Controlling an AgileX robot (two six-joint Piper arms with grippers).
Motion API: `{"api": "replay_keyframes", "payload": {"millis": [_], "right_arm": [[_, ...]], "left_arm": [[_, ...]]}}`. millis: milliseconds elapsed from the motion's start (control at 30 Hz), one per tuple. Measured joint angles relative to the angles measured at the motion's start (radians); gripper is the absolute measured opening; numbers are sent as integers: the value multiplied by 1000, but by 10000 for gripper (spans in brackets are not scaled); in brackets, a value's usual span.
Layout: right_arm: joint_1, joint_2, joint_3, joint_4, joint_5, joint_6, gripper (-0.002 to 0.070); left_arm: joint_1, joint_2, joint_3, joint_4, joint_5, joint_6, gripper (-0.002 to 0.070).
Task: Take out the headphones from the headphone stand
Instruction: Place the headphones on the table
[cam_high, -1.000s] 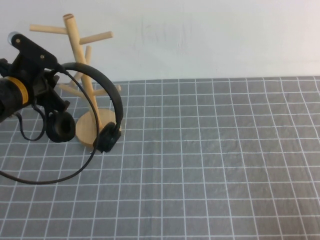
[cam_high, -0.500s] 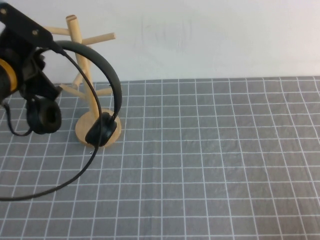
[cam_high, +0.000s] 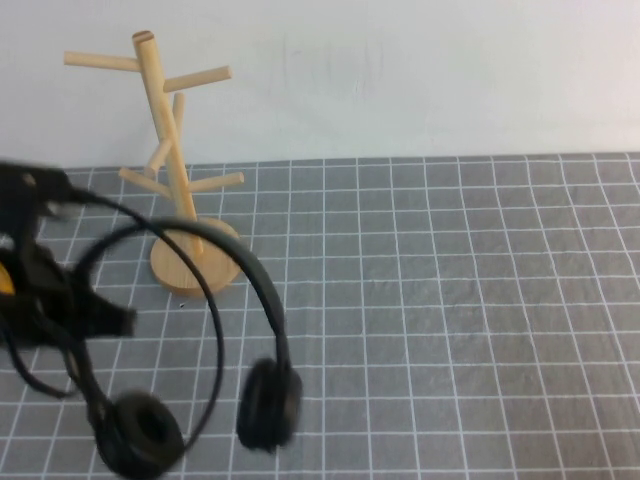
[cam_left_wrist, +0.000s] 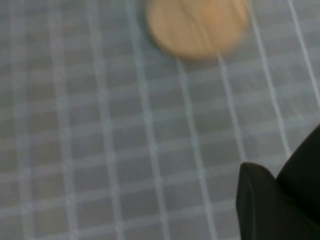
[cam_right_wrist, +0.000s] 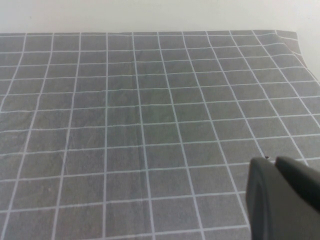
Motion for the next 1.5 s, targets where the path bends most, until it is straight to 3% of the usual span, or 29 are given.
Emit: {"api": "replay_keyframes", "payload": {"millis": [167,500,1033,1167,1333,1500], "right_arm": [[0,0,0,0,0,0,-6],[0,0,0,0,0,0,-6],[0,0,0,0,0,0,-6],[0,0,0,0,0,0,-6],[0,0,0,0,0,0,-6],[0,0,0,0,0,0,-6]], "left_arm": [[1,93,58,-85,-21,24,53],[1,382,34,-99,-135,47,53],[1,643,-153,-99,-73,130,56],[1,643,-153,-101,-69,134,116],[1,643,-153,-107,-67,134,258],[1,605,-153,-134,-36,136,283]]}}
